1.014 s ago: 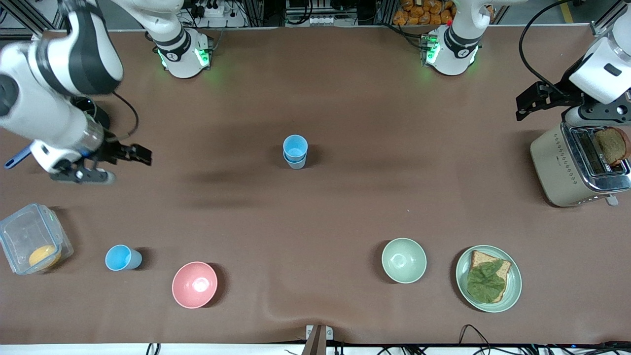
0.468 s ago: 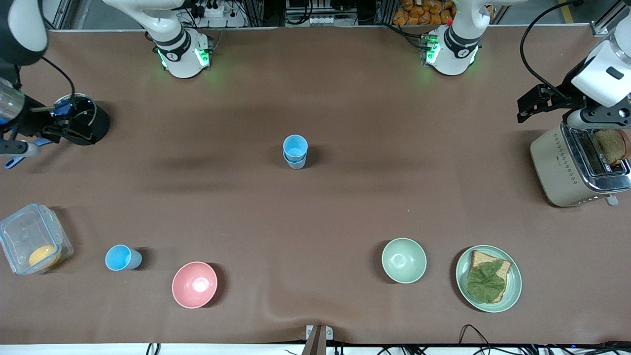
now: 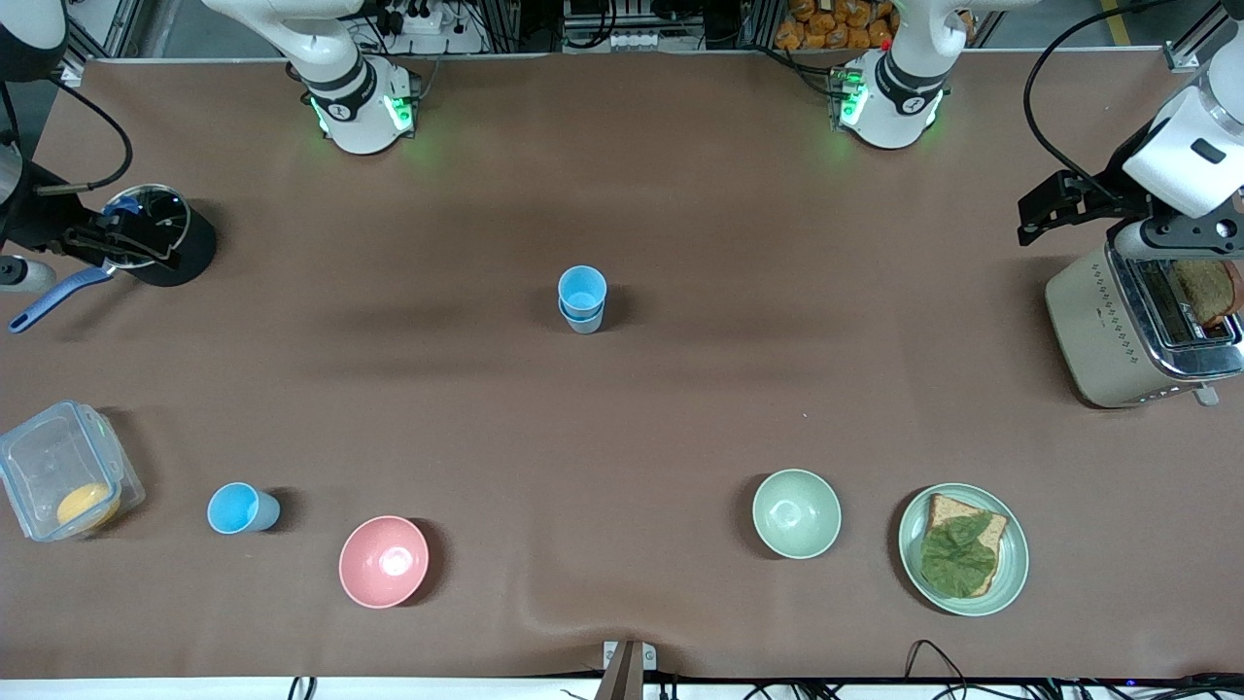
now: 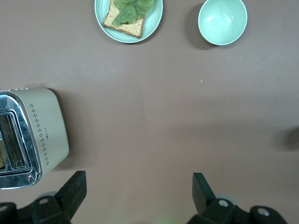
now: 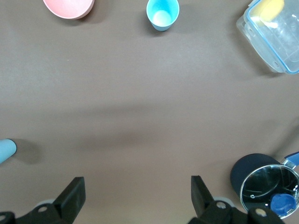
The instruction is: Stack blue cups with both arms
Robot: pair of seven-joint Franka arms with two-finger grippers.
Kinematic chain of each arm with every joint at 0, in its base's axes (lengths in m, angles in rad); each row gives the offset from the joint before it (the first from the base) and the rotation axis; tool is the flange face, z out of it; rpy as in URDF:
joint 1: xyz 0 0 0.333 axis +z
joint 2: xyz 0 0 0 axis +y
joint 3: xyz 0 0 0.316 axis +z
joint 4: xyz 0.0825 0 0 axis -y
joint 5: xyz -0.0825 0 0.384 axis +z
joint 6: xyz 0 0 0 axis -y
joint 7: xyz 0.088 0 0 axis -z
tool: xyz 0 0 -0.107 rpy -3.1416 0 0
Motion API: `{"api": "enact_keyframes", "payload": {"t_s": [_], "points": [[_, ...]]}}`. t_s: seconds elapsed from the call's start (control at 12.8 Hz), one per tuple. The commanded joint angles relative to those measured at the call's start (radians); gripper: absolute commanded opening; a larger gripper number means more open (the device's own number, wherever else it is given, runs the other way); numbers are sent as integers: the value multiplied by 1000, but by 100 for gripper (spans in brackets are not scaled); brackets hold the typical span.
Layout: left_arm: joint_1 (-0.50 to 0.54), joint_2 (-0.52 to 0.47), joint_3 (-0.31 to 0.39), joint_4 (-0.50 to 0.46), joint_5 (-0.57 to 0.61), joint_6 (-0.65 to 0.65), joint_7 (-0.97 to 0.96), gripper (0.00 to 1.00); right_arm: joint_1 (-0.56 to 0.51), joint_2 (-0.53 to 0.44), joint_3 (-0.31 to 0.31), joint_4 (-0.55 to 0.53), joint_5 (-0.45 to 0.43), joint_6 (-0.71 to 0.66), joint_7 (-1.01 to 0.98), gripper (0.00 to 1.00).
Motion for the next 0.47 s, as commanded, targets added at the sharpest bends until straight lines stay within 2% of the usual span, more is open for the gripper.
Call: {"api": "enact_keyframes", "payload": {"t_s": [0.0, 0.39], "points": [[9, 13, -3, 26, -9, -13, 24, 100, -21, 23, 29, 30, 1, -21, 21, 100], [9, 19, -5, 26, -18, -11, 24, 100, -30, 33, 43, 50, 1, -73, 79, 100]]}}
